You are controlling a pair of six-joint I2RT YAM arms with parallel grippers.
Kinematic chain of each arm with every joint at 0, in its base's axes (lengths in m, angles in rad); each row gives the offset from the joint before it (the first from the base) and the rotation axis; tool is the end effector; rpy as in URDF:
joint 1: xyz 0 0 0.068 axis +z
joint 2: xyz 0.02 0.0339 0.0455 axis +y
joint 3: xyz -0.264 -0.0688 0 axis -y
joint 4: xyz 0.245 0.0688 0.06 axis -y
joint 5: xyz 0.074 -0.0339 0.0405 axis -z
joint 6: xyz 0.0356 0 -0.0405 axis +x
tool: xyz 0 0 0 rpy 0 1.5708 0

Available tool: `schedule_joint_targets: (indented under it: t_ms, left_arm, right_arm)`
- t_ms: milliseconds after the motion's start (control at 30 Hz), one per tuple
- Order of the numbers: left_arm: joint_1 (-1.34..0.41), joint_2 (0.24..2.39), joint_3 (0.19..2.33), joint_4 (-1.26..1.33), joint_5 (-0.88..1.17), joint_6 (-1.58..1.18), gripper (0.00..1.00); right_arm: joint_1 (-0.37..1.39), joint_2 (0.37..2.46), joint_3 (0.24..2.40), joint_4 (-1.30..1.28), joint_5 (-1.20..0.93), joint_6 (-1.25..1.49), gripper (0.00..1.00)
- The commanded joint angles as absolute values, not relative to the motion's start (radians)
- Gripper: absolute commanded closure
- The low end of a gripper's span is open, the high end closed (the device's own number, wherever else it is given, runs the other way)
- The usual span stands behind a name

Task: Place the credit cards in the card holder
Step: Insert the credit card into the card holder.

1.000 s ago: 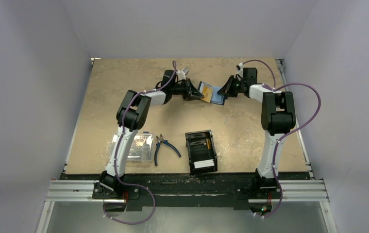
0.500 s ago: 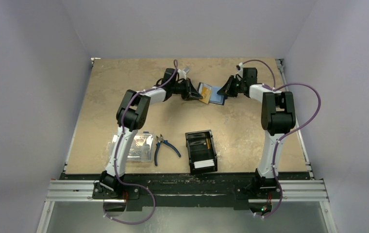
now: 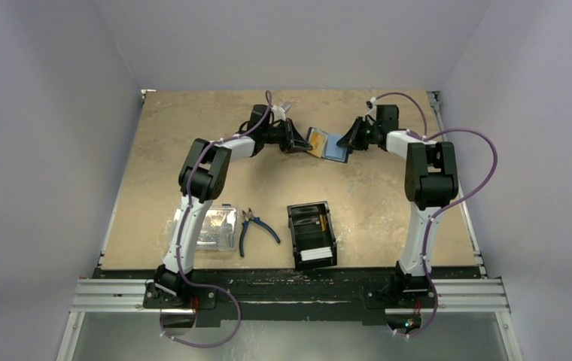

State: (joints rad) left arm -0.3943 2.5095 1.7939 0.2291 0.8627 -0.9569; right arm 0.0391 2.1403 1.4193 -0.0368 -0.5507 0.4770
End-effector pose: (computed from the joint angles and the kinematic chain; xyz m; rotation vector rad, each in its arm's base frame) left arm 0.4911 -0.2336 0.1086 -0.0253 2.3305 -1.6526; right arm 0.4607 0.0367 0.1475 0.2306 2.3474 0.8968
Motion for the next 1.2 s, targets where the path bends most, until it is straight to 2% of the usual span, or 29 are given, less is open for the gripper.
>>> schedule_joint_targets:
  t_ms: [0,500,1167]
  left_arm:
    - [-0.386,2.483,1.781,0.407,0.939,-1.058,1.0]
    - [-0.4,2.509,1.861,0.188,0.871,-0.917,1.0]
    - [-0.413,2.531,1.893,0.144,0.857,-0.902,1.0]
  right_arm:
    - [0.044,2.181,1.431,-0.088,-0.507,0.436,1.0]
    - [0.044,2.186,1.432,-0.089,-0.51,0.437,1.0]
    - [0.044,2.19,1.435,-0.089,-0.515,0.436,1.0]
